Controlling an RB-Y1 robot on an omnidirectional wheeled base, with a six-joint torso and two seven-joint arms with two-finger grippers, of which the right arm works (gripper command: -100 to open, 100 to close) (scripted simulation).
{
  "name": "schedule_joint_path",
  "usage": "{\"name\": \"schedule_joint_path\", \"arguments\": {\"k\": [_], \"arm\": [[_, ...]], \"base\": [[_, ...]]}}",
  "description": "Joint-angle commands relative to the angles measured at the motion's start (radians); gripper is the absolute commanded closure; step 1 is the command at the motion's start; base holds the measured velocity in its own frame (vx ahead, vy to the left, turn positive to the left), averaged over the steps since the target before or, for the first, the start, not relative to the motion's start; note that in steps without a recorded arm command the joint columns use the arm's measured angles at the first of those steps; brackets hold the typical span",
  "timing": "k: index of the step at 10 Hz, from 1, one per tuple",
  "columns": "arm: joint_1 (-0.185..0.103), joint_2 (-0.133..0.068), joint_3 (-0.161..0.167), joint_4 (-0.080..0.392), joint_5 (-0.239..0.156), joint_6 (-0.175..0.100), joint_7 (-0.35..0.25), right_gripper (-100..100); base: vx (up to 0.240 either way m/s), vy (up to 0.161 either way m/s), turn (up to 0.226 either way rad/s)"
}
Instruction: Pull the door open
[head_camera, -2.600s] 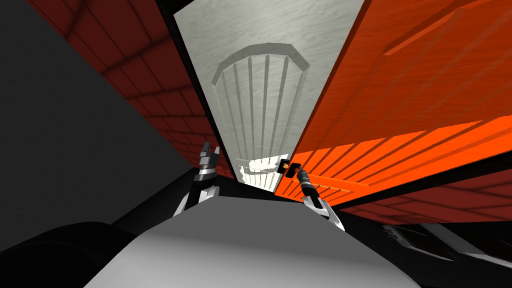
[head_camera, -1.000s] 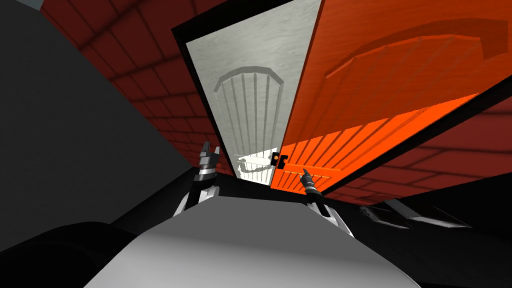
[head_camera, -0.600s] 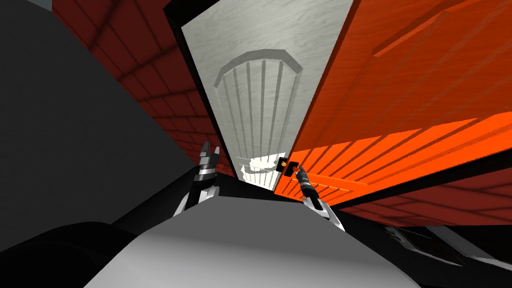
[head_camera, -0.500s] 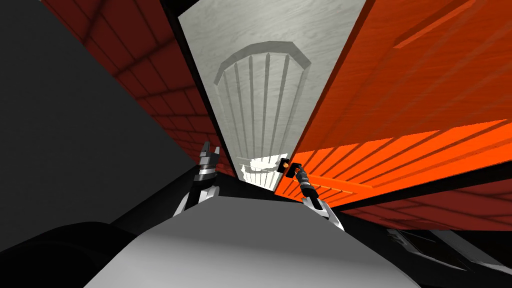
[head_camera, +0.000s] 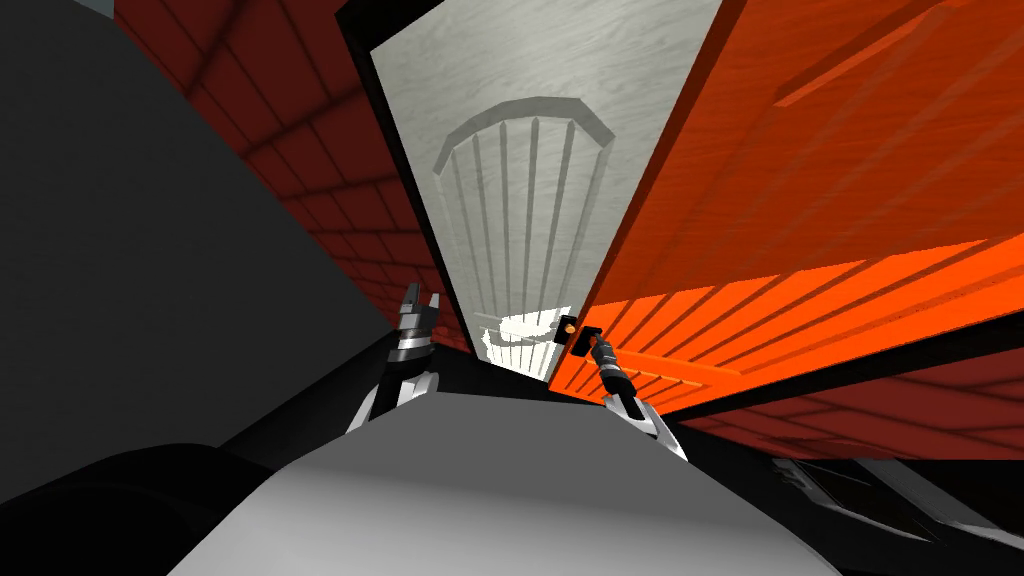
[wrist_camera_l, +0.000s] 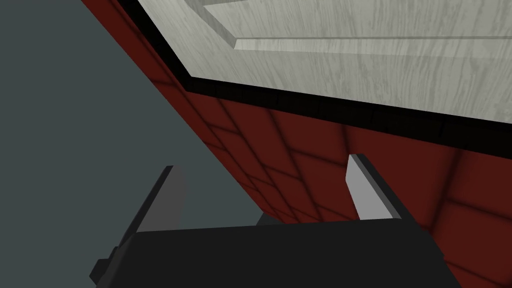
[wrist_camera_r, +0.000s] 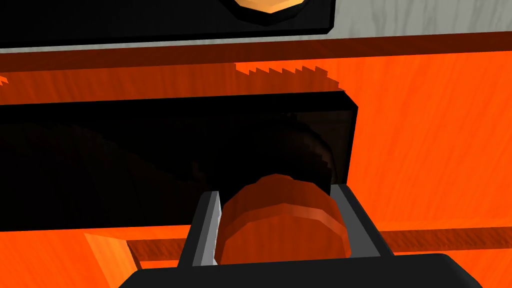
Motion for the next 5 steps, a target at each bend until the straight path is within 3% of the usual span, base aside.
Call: {"name": "schedule_joint_path", "arguments": {"k": [1,5], "arm": [[0.001,-0.003,-0.007,0.0,-0.001,0.001,-0.001,100],[0.044,-0.024,-0.028,0.01,-0.004,0.001,-0.012,100]], "base": [[0.0,0.0,0.0],[-0.17,-0.042,-0.063]]}}
